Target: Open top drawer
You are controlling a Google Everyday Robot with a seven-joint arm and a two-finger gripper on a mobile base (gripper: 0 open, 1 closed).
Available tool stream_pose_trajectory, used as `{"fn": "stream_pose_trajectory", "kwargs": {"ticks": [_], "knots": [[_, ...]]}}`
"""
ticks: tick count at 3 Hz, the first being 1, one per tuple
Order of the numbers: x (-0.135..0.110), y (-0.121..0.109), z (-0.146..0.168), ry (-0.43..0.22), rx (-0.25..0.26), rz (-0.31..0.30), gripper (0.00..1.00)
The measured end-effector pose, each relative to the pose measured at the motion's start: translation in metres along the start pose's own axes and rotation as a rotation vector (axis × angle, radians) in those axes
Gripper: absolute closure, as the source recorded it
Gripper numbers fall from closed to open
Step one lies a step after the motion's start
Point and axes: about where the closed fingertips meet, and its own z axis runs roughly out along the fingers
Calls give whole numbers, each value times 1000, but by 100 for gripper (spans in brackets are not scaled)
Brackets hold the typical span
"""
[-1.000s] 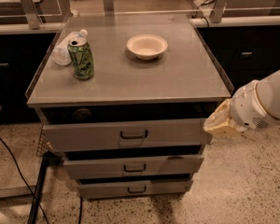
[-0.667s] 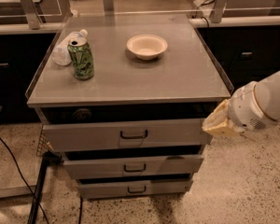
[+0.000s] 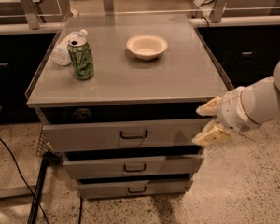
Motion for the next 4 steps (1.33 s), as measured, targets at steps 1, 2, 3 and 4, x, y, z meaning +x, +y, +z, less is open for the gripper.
{"fn": "stream_pose_trajectory", "kwargs": {"ticks": [1,2,3,4], "knots": [[-3,-13,34,5,19,-29,0],[-2,-9,32,5,19,-29,0],[0,-5,41,15,11,-25,0],[0,1,43,19,8,-27,0]]}}
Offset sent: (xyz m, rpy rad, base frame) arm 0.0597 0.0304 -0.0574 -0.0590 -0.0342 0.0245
